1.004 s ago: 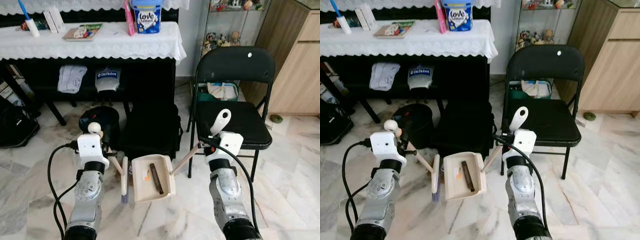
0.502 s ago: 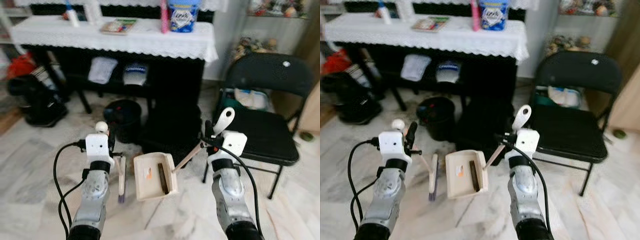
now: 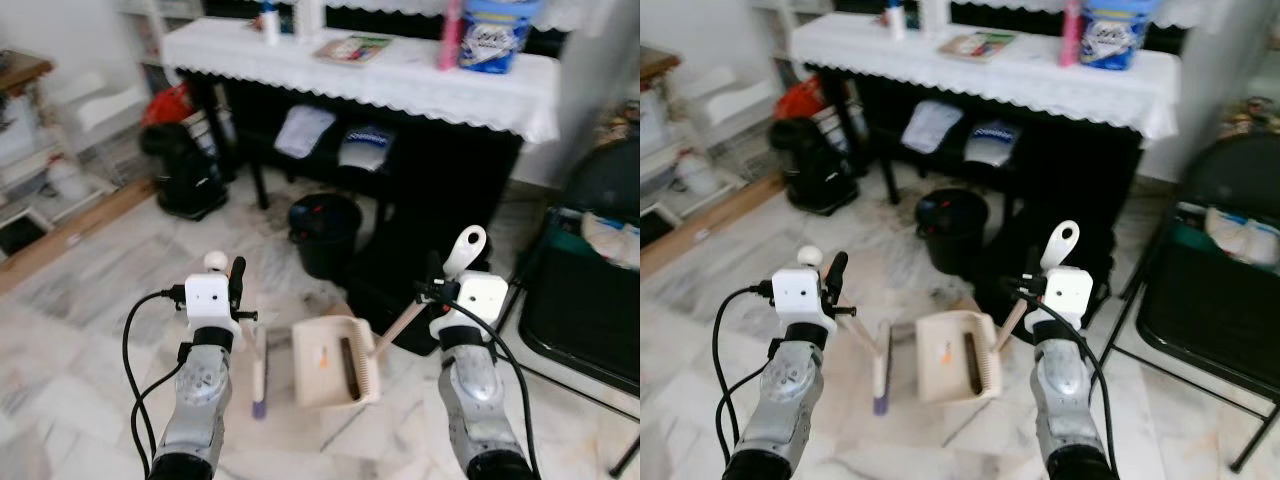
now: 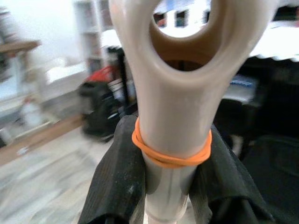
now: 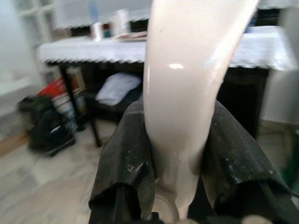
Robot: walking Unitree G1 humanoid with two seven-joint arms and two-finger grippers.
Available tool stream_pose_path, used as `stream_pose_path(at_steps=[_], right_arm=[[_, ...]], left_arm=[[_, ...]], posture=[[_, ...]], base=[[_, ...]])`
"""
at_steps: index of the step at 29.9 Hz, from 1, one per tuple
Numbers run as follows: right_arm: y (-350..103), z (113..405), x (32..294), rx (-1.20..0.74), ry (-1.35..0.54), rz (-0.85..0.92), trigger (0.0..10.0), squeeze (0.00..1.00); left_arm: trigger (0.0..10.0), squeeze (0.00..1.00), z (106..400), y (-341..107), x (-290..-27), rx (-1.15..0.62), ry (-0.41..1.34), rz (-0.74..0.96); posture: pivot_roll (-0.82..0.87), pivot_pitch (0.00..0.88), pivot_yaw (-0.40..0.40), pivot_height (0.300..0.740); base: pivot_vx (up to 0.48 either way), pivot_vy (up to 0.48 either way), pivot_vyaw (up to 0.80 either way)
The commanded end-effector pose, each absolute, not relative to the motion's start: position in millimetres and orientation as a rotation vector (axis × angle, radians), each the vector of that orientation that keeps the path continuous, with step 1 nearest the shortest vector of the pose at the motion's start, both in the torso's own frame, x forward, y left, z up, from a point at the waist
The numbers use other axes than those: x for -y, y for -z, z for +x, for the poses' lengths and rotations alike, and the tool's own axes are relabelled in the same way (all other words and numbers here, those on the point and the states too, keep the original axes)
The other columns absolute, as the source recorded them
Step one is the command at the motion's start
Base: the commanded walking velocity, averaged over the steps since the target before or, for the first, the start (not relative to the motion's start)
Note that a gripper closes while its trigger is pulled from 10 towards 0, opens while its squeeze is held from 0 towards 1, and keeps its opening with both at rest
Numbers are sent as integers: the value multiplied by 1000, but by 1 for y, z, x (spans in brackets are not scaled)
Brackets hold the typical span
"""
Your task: Sweep floor
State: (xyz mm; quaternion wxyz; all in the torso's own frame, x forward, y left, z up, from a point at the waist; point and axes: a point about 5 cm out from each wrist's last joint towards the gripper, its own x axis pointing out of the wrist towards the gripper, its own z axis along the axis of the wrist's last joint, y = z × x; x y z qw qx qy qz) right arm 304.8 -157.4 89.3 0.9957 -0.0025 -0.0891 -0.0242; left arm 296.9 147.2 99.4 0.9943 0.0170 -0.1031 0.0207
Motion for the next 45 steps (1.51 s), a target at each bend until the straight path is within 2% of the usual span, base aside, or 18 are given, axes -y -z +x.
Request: stream_pose_path(at_steps=[1, 13, 29, 36, 45], right_arm=[[-109, 310, 152, 266, 40, 3, 10000, 0], [-116, 298, 153, 301, 30, -45, 10000, 0], [-122, 300, 159, 294, 66, -50, 10000, 0], [-123, 300, 153, 292, 27, -53, 10000, 0], [-121, 292, 154, 283, 90, -17, 10000, 0]], left_arm=[[10000, 0, 295, -111, -151, 280, -60, 55], [10000, 0, 289, -121, -164, 327, -91, 128], [10000, 0, 294, -120, -161, 314, -22, 171], [10000, 0, 296, -123, -160, 321, 11, 169], [10000, 0, 294, -126, -164, 335, -39, 197]], posture=[[-6, 0, 32, 740], [3, 0, 22, 740], [-4, 0, 12, 740], [3, 0, 7, 740], [3, 0, 14, 740]], base=[[0, 0, 800], [0, 0, 800], [0, 0, 800], [0, 0, 800], [0, 0, 800]])
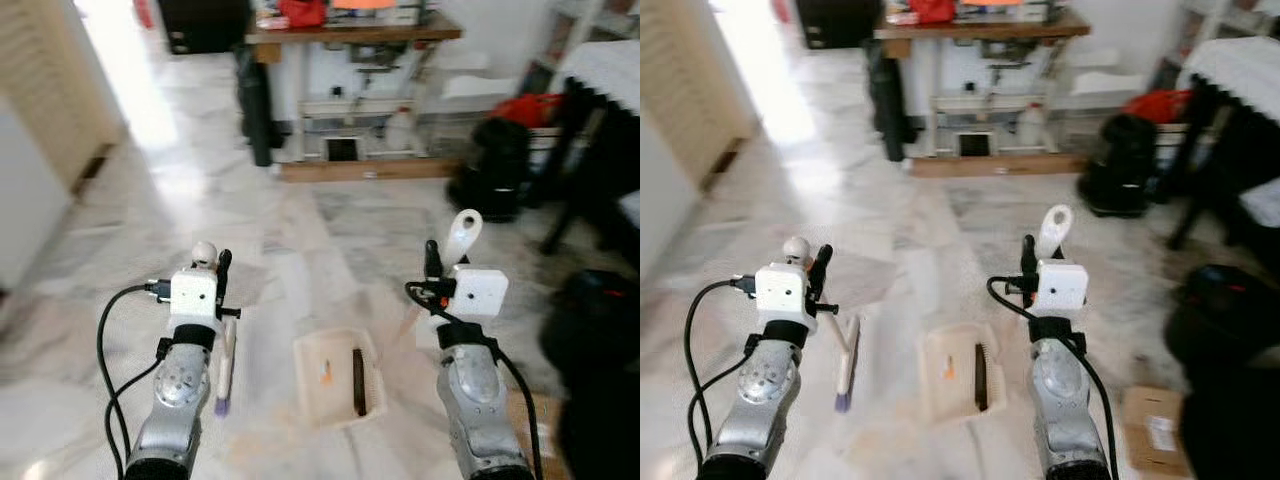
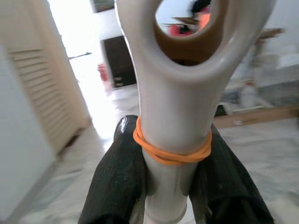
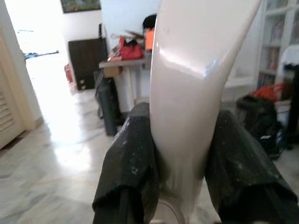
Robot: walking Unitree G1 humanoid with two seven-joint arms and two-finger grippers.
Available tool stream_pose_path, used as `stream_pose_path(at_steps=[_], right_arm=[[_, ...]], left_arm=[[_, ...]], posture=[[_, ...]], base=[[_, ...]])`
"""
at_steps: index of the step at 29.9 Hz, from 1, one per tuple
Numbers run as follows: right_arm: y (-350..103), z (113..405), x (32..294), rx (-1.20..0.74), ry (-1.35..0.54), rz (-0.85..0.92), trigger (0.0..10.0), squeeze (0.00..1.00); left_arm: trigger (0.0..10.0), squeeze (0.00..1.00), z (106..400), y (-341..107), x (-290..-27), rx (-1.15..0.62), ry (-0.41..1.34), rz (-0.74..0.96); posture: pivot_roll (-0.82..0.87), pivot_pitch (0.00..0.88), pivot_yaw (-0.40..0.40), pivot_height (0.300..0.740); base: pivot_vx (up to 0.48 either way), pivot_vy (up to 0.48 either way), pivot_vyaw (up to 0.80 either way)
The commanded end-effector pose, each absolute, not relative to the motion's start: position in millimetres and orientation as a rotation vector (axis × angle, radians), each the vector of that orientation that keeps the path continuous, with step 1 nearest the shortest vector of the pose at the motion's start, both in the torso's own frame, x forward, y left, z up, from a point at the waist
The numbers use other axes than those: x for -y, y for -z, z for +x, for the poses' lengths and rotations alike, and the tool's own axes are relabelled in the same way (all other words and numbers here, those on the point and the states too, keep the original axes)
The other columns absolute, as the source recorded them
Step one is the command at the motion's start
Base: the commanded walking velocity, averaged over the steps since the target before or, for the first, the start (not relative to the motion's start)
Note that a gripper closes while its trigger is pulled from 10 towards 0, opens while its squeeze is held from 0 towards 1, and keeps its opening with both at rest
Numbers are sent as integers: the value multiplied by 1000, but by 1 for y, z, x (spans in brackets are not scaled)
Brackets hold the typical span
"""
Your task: Sweep floor
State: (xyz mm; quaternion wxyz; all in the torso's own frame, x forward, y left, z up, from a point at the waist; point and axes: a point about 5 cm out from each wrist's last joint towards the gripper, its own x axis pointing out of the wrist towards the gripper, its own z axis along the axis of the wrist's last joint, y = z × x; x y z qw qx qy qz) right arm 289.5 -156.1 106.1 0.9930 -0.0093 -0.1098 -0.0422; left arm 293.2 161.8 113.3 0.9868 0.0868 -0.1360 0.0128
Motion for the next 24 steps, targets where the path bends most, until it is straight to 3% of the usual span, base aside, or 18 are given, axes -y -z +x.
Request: stream_pose_path(at_steps=[1, 24], right_arm=[[-121, 292, 154, 283, 90, -17, 10000, 0], [-118, 295, 152, 246, 87, 12, 10000, 0]], left_arm=[[10000, 0, 294, -126, -164, 335, -39, 197], [10000, 0, 288, -125, -166, 324, -71, 196]], posture=[[3, 0, 14, 740], [26, 0, 21, 740]], base=[[0, 0, 800], [0, 0, 800]])
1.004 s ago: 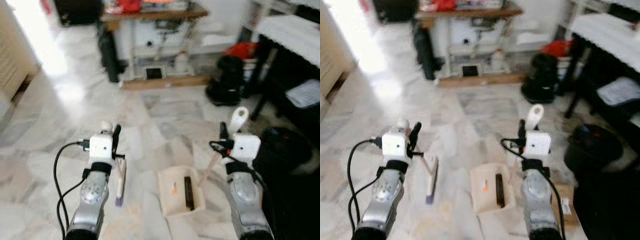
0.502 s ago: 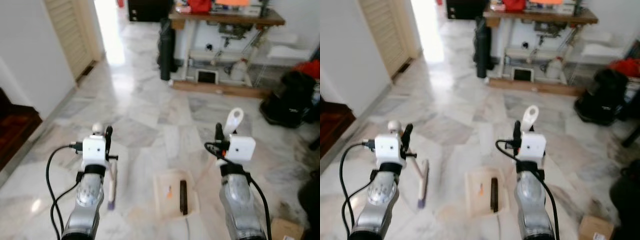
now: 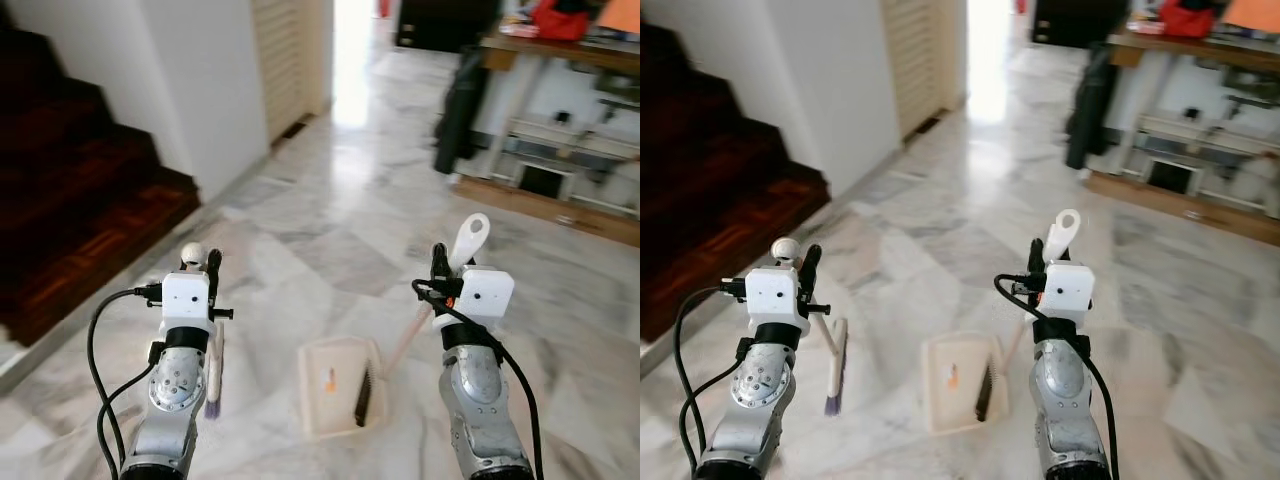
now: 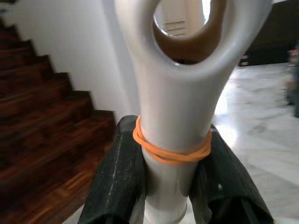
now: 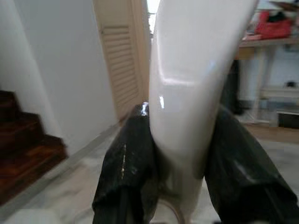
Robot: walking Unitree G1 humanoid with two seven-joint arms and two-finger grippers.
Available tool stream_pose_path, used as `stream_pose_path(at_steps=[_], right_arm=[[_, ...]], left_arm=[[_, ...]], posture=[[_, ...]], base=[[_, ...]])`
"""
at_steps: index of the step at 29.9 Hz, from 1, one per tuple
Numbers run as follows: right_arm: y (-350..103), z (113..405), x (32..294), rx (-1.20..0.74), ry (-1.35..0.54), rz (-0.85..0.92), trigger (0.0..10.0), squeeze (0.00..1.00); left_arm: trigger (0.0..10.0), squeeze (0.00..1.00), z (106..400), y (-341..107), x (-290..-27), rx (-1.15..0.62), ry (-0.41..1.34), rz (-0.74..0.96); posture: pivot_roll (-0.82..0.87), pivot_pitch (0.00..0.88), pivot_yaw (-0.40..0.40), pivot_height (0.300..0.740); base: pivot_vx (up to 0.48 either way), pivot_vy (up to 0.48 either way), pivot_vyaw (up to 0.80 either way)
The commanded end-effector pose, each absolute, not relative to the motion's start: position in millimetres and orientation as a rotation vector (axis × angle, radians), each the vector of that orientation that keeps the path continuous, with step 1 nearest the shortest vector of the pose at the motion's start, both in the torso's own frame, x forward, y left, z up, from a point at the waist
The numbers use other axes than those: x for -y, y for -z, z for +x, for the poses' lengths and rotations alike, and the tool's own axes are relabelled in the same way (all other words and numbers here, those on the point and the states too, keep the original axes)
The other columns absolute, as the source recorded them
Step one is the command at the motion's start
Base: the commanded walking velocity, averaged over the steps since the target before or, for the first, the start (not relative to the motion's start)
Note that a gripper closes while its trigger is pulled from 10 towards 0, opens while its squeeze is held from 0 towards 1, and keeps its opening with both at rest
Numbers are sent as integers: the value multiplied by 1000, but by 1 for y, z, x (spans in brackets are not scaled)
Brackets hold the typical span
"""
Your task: Sweep floor
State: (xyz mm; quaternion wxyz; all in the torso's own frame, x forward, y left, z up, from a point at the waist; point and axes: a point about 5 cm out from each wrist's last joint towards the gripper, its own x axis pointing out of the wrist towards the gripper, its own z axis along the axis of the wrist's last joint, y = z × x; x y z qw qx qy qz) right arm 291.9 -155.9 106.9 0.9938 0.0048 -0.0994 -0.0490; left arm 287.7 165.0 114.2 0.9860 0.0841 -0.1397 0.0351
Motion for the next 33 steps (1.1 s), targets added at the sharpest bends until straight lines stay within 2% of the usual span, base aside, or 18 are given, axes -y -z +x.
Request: stream_pose_path(at_steps=[1, 7, 10, 29, 33], right_arm=[[-118, 295, 151, 243, 87, 16, 10000, 0], [-116, 296, 151, 223, 97, 31, 10000, 0], [-110, 296, 154, 171, 124, 116, 10000, 0], [-98, 297, 158, 75, 165, 203, 10000, 0], [-99, 298, 156, 74, 149, 221, 10000, 0]], left_arm=[[10000, 0, 288, -125, -167, 322, -70, 198], [10000, 0, 287, -125, -166, 320, -64, 201], [10000, 0, 287, -125, -165, 318, -58, 200], [10000, 0, 284, -121, -160, 303, -31, 195], [10000, 0, 284, -120, -159, 298, -30, 188]], posture=[[26, 0, 21, 740], [24, 0, 27, 740], [19, 0, 31, 740], [15, 0, 34, 740], [12, 0, 32, 740]], base=[[0, 0, 800], [0, 0, 796], [0, 0, 794], [0, 0, 692], [0, 0, 0]])
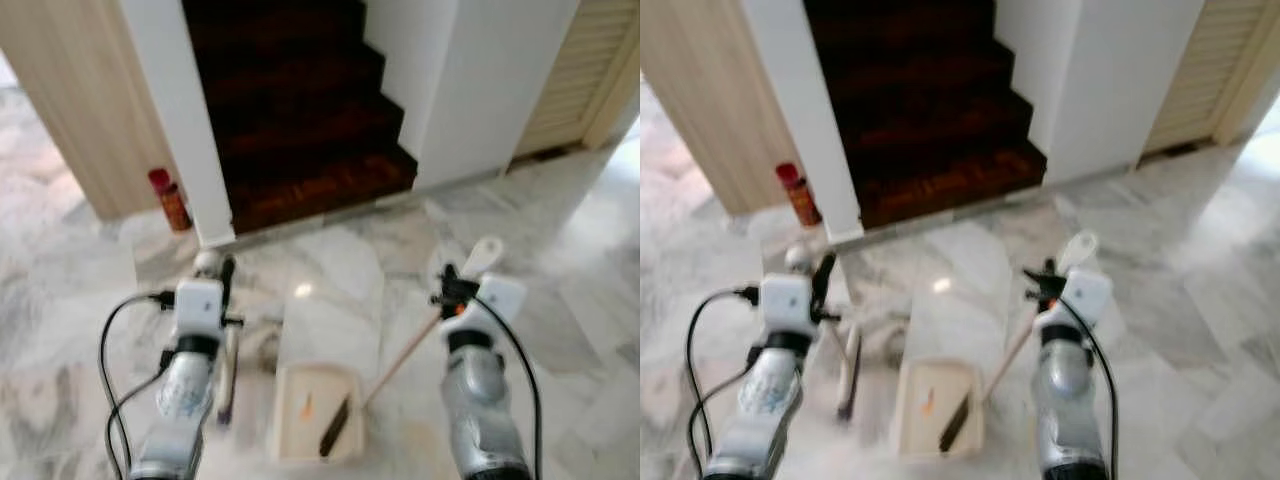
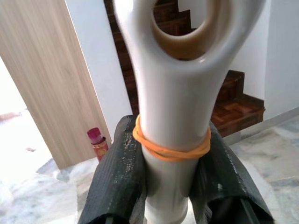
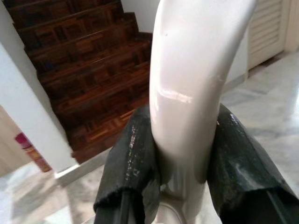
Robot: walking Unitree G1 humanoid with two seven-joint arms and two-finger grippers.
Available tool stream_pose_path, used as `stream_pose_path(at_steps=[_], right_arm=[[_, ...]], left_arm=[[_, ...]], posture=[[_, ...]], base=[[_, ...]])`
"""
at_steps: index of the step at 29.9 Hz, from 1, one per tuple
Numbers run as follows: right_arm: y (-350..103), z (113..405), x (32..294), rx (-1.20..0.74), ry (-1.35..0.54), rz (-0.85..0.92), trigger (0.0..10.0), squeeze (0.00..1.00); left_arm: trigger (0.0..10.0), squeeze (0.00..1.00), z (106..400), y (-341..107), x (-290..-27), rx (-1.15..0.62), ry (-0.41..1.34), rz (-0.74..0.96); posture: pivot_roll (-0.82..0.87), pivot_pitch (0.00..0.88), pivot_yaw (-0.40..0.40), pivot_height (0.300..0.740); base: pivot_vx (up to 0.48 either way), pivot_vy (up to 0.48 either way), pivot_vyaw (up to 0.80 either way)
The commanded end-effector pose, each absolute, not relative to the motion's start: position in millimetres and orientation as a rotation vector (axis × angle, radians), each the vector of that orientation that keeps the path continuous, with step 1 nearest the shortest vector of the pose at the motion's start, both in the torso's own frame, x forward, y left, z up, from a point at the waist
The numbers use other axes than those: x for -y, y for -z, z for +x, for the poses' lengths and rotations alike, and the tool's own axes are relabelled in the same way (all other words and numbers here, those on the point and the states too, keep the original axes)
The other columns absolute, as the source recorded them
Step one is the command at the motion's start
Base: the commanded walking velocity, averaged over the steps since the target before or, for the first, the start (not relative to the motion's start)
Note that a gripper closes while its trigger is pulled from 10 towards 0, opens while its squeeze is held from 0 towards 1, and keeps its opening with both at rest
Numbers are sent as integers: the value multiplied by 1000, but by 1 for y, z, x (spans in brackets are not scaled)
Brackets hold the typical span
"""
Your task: Sweep floor
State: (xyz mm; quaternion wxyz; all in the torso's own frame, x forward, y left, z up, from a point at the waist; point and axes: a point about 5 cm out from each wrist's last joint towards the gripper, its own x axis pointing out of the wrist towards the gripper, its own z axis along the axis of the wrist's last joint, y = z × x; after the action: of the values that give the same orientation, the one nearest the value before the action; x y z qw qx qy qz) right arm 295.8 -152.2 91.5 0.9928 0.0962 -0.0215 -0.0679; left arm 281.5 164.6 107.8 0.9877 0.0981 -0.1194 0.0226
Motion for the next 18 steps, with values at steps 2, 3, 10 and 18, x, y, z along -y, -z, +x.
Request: stream_pose_path(at_steps=[2, 3, 10, 18], right_arm=[[-100, 299, 156, 74, 148, 218, 10000, 0], [-100, 299, 156, 73, 147, 218, 10000, 0], [-98, 299, 154, 56, 128, 217, 10000, 0], [-102, 298, 155, 80, 139, 206, 10000, 0]], left_arm=[[10000, 0, 284, -119, -158, 296, -29, 185], [10000, 0, 284, -119, -158, 294, -29, 182], [10000, 0, 284, -117, -160, 272, -48, 165], [10000, 0, 283, -116, -159, 267, -49, 163]], posture=[[12, 0, 30, 740], [12, 0, 30, 740], [14, 0, 25, 740], [15, 0, 23, 740]], base=[[0, 0, 0], [0, 0, 0], [0, 108, 0], [0, 255, 0]])
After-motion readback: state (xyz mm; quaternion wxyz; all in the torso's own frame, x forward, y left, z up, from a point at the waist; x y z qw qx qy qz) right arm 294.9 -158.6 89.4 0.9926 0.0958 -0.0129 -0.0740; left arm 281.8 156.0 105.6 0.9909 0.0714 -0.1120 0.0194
